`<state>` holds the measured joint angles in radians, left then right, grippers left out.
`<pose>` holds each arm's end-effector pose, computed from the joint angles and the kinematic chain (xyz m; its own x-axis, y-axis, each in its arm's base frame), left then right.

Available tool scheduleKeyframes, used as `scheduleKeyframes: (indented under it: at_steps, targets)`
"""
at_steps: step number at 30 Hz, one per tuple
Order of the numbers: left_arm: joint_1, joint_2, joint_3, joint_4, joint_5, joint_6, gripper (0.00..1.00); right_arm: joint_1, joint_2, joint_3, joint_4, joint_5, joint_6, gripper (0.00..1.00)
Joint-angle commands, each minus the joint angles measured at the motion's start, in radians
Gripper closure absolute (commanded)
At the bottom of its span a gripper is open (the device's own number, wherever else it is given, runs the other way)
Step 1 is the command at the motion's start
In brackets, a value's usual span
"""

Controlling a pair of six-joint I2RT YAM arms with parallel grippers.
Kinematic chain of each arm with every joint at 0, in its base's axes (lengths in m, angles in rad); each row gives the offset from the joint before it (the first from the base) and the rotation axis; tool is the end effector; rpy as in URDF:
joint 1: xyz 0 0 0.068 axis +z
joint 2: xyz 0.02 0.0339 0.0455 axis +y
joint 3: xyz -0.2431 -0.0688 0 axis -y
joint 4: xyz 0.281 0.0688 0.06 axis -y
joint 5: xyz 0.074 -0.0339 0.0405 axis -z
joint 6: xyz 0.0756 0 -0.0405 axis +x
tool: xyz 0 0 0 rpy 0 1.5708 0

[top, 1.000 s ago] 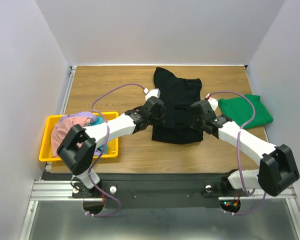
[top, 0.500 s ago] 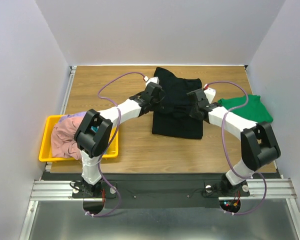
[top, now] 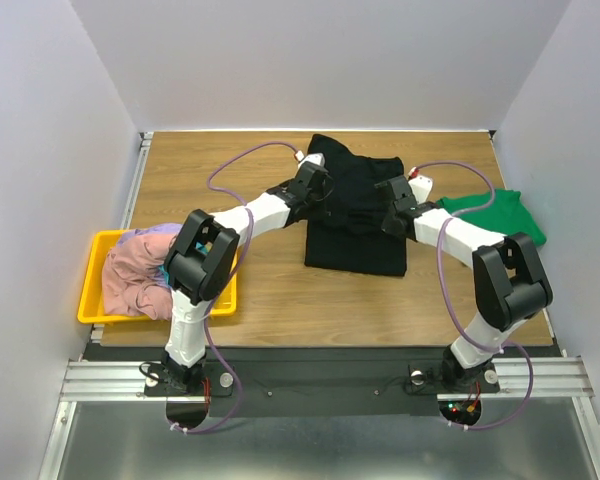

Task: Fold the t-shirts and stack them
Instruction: Fold the tshirt

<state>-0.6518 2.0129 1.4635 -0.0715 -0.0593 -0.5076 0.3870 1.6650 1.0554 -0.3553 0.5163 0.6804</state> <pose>0.4134 -0.3098 0.1507 -0.6799 -0.0916 -0.7276 0.2709 0.8906 -0.3652 0.3726 0.1116 0.1290 -0.6344 0.3322 -0.6980 0.4261 0.9037 0.0428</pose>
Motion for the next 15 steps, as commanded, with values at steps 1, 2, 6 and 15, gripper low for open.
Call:
scheduleKeyframes:
  at_steps: [1, 2, 6, 15]
  targets:
    - [0.018, -0.002, 0.060, 0.013, -0.014, 0.021, 0.97, -0.007, 0.018, 0.046, 0.044, 0.053, -0.004, 0.86]
    - [0.021, -0.002, 0.058, 0.013, -0.017, 0.018, 0.80, -0.007, 0.022, 0.049, 0.044, 0.057, -0.004, 0.80]
    - [0.050, -0.003, 0.073, 0.018, -0.016, 0.011, 0.37, -0.019, 0.041, 0.083, 0.044, 0.090, -0.013, 0.63]
    - [0.064, -0.215, -0.113, 0.065, -0.033, -0.006, 0.02, -0.020, -0.138, -0.013, 0.052, -0.079, -0.090, 0.00]
